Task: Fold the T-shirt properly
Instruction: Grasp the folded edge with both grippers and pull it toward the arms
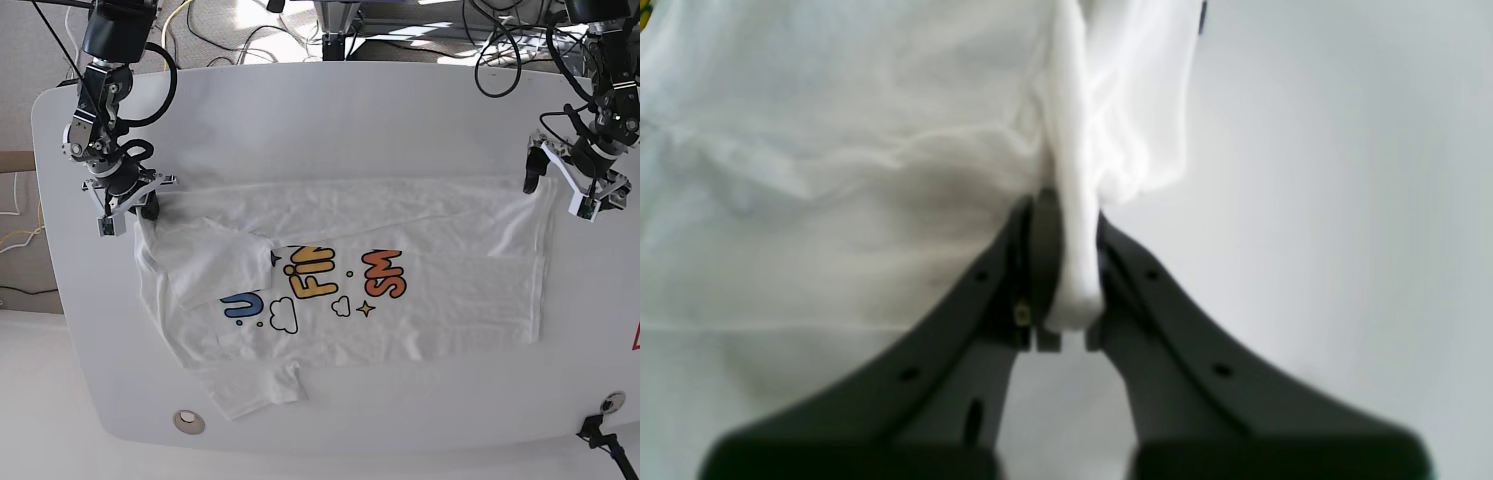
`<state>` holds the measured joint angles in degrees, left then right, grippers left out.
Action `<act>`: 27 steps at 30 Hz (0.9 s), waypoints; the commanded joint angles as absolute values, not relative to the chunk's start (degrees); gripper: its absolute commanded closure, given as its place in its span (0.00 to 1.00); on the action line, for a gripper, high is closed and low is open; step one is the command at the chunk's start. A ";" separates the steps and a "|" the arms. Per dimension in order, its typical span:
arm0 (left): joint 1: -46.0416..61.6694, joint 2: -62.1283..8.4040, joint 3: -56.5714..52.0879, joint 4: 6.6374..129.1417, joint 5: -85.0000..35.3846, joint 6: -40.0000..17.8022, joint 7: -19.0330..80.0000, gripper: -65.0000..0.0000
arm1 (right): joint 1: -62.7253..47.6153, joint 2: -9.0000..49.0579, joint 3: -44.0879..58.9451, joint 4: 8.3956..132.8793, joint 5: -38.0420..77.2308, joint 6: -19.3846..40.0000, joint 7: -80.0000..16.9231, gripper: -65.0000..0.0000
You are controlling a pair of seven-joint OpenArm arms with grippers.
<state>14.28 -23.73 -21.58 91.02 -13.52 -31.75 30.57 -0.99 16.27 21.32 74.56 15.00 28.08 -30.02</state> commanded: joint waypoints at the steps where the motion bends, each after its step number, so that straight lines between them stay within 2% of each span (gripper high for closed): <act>1: 13.41 -24.75 -21.93 90.33 -14.20 -31.52 29.32 0.00 | -1.01 16.57 21.23 74.86 13.85 28.09 -32.04 1.00; 10: 10.59 -24.75 -20.44 80.57 -14.20 -31.52 29.05 0.00 | -1.01 15.16 21.23 74.95 13.85 28.18 -32.04 1.00; 16: 8.04 -22.73 -18.68 79.87 -13.85 -31.34 29.05 0.02 | -1.10 14.37 21.14 74.95 13.85 28.18 -32.04 1.00; 18: 7.60 -22.73 -16.92 78.81 -13.85 -31.25 29.05 0.15 | -1.10 14.29 21.14 75.03 13.85 28.18 -32.04 1.00; 22: 6.99 -22.73 -16.92 78.11 -13.85 -31.16 29.14 0.56 | -1.10 14.37 21.14 75.03 13.85 28.18 -32.04 1.00; 25: 6.90 -22.73 -16.92 78.20 -13.85 -31.08 29.23 0.83 | -1.19 14.29 21.14 75.03 13.85 28.26 -32.13 1.00; 27: 7.08 -22.73 -16.92 78.99 -13.85 -31.34 29.32 0.93 | -2.07 14.20 21.14 76.00 13.85 28.26 -32.22 1.00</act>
<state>7.53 -21.65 -16.60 77.97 -13.91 -31.53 29.10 -1.50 13.96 21.28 74.96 15.25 28.12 -29.12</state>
